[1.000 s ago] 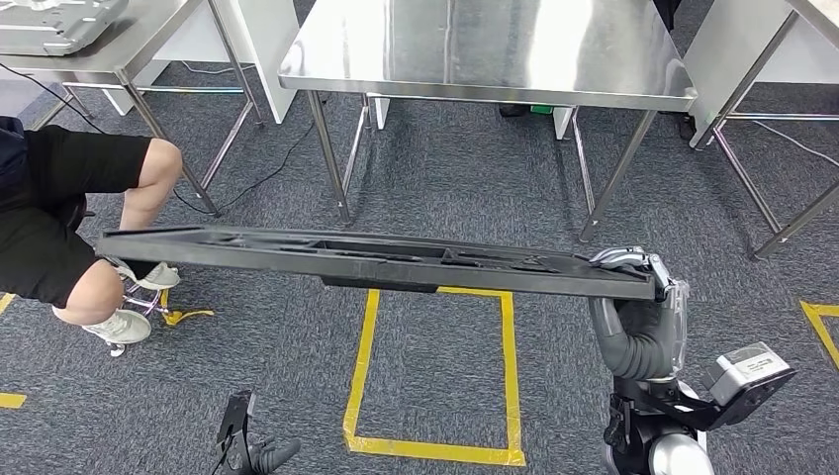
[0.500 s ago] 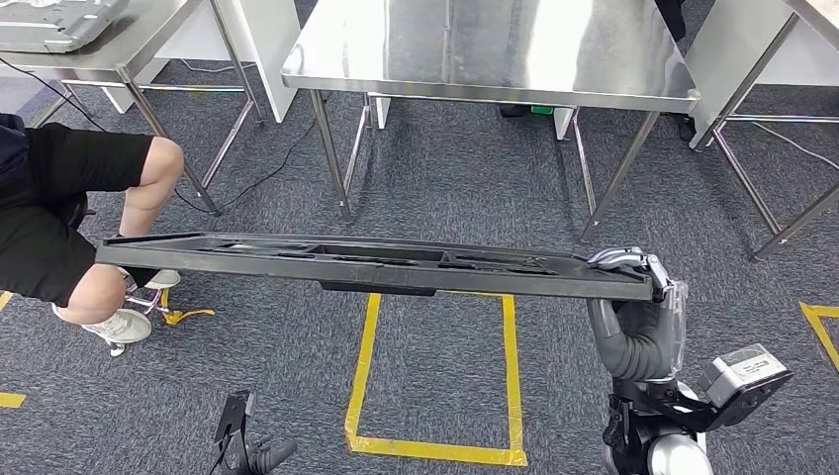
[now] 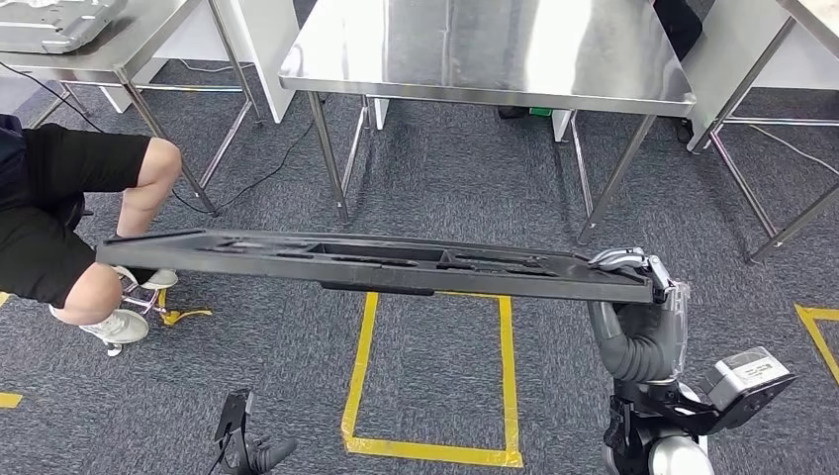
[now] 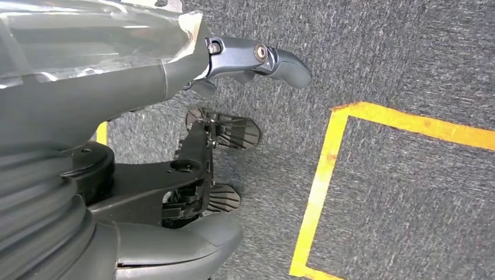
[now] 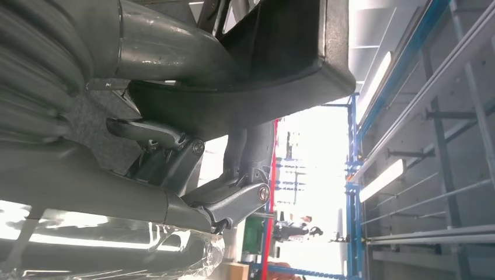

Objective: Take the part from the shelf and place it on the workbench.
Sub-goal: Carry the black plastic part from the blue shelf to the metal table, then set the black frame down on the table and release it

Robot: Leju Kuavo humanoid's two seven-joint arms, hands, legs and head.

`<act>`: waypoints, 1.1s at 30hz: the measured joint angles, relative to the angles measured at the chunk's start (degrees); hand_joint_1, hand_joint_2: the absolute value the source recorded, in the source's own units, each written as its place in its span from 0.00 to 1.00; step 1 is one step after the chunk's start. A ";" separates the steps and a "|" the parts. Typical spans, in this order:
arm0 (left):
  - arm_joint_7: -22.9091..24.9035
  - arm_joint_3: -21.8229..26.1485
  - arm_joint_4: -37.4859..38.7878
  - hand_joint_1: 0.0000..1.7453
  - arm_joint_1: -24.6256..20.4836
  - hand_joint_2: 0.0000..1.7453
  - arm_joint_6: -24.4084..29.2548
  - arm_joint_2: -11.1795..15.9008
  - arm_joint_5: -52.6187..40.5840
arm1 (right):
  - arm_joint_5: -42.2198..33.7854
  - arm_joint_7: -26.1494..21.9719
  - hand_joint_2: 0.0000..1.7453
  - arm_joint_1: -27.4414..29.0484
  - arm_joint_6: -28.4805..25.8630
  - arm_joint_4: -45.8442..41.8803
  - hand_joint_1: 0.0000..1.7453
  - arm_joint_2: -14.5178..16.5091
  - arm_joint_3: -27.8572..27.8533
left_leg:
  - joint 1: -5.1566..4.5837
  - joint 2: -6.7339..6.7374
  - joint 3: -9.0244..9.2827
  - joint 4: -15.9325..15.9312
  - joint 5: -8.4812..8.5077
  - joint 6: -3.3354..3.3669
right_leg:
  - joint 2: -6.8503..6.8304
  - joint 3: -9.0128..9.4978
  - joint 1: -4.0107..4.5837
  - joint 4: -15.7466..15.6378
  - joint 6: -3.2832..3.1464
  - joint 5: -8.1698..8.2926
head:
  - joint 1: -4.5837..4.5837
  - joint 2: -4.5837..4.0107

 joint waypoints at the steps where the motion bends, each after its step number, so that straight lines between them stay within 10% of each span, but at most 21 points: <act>1: -0.02 0.01 -0.03 0.00 0.00 1.00 0.13 0.07 0.00 | 0.00 0.02 1.00 -0.07 0.04 0.03 1.00 -0.01 0.00 | 0.29 -0.13 -0.16 0.69 -0.47 -0.75 | 0.06 1.93 -0.38 -3.66 0.84 1.24 | 0.07 0.00; 4: -0.02 0.01 -0.37 0.00 0.03 1.00 0.62 0.28 -0.05 | -0.01 0.22 1.00 -0.11 0.11 0.03 1.00 0.10 0.01 | 0.40 -0.38 -0.83 2.48 -1.80 -2.62 | 0.45 4.31 -0.63 -7.82 0.10 1.97 | 0.30 0.00; 9: 0.02 -0.06 -0.85 0.00 0.21 1.00 0.90 0.16 -0.12 | 0.01 0.33 1.00 -0.18 0.15 -0.04 1.00 0.24 -0.17 | 0.75 0.95 -3.00 6.93 -4.28 -3.05 | 0.39 4.76 -0.26 -7.39 -2.61 1.40 | -0.34 0.00; 13: 0.23 -0.09 -1.23 0.00 0.52 1.00 1.03 0.09 -0.54 | -0.05 0.32 1.00 0.09 0.14 -0.07 1.00 0.27 -0.28 | 0.08 1.61 -11.47 20.83 -8.53 -2.27 | 0.12 5.40 0.85 -7.38 -3.74 0.59 | -0.64 0.00; 16: 0.43 -0.09 -1.71 0.00 0.82 1.00 1.05 0.10 -0.86 | -0.03 0.32 1.00 0.27 0.12 -0.10 1.00 0.27 -0.40 | -1.06 1.63 -8.95 13.18 -2.46 0.01 | 0.13 6.69 1.59 -7.48 -4.19 -0.41 | -0.72 0.00; 19: 0.41 -0.13 -2.17 0.00 0.79 1.00 1.07 0.14 -1.05 | -0.02 0.28 1.00 0.29 0.12 -0.23 1.00 0.30 -0.46 | -2.35 2.03 -4.87 5.49 -0.29 2.14 | 0.06 7.69 1.88 -8.06 -3.75 -1.06 | -0.47 0.00; 23: 0.56 -0.12 -2.60 0.00 0.87 1.00 1.07 0.05 -1.20 | 0.08 0.23 1.00 0.57 0.03 -0.38 1.00 0.32 -0.74 | -2.53 1.65 -2.41 2.90 -0.53 2.51 | -0.16 7.72 1.78 -6.41 -2.10 -0.41 | -0.59 0.00; 28: 1.48 -0.33 -2.71 0.00 0.82 1.00 0.95 -0.25 -1.64 | 0.21 0.17 1.00 1.06 -0.18 -0.42 1.00 0.30 -1.23 | -2.32 1.08 -0.70 2.21 -1.50 2.53 | -0.05 -1.95 1.80 7.15 -1.80 -4.74 | -0.27 0.00; 31: 1.54 -0.77 -2.71 0.00 0.85 1.00 0.96 -0.40 -1.83 | 0.33 0.16 1.00 1.26 -0.23 -0.42 1.00 0.25 -1.38 | -2.28 0.79 0.59 2.22 -2.51 2.06 | -0.07 -0.75 1.70 -0.19 0.09 0.12 | -0.20 0.00; 33: 1.54 -0.94 -2.69 0.00 0.77 1.00 1.01 -0.45 -1.84 | 0.35 0.14 1.00 1.24 -0.24 -0.37 1.00 0.22 -1.39 | -2.40 0.72 1.35 2.28 -3.24 1.51 | -0.11 1.65 1.83 -7.27 -0.46 3.42 | -0.16 0.00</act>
